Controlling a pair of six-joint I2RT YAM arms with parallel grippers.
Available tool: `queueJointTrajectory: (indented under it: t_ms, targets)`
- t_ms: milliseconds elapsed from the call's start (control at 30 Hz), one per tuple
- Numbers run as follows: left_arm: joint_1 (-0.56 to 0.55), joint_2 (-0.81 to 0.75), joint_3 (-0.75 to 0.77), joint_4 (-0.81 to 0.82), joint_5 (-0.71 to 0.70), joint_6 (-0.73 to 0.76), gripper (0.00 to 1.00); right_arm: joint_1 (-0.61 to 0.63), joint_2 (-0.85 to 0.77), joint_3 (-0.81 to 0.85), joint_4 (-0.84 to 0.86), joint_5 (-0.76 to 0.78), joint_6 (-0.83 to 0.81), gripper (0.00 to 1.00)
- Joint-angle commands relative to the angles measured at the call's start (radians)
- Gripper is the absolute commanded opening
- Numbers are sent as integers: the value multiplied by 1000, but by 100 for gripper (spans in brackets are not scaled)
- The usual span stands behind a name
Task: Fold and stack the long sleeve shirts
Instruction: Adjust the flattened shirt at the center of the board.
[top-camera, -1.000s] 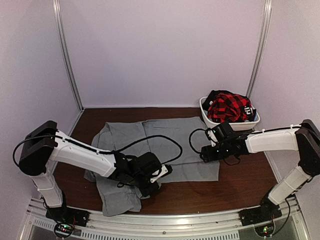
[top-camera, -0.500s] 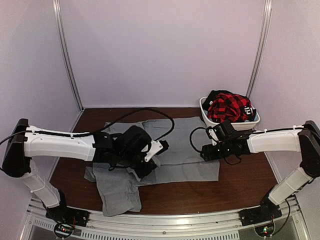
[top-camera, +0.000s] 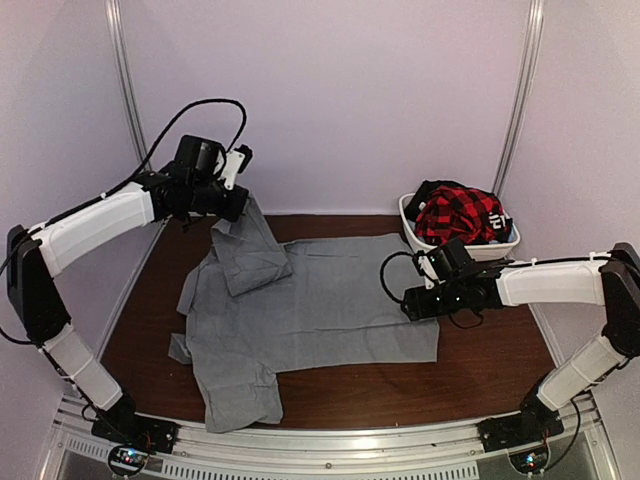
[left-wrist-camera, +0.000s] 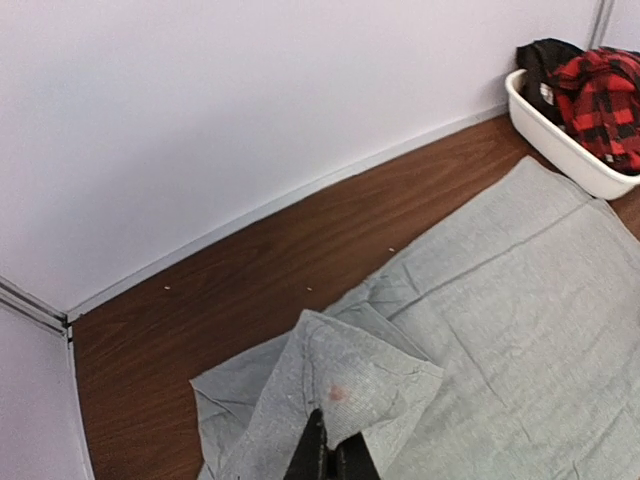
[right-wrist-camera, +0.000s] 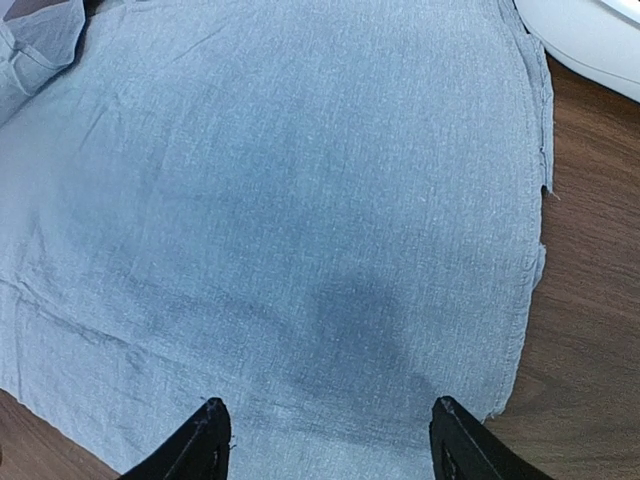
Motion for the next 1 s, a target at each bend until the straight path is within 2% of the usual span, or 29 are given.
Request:
queueJointTrajectory:
  t_ms: [0,133,333,433,533,600,767,967]
  targets:
    - [86,157,127,7,12,48,0,-3,-22,-9,19,14,-8,69]
    - [115,282,209,14,35,76,0,-6,-23,-24,29,12,-7,69]
    - [117,432,238,18,72,70,0,-6,-20,-34,41,3,0,69]
    - [117,466,226,27,86,62,5,-7,-16,-33,46,-2,2,69]
    - [117,466,207,27,126,39,18,-7,-11,-30,45,-7,3,69]
    - [117,445,192,27,182,20,38,-6,-9,-28,45,-8,4,69]
    - [117,318,99,78,299,-11,75,-7,-9,-24,45,-17,7,69]
    - [112,118,-109,82,426,-109,88,-6,-26,-31,40,-19,10,69]
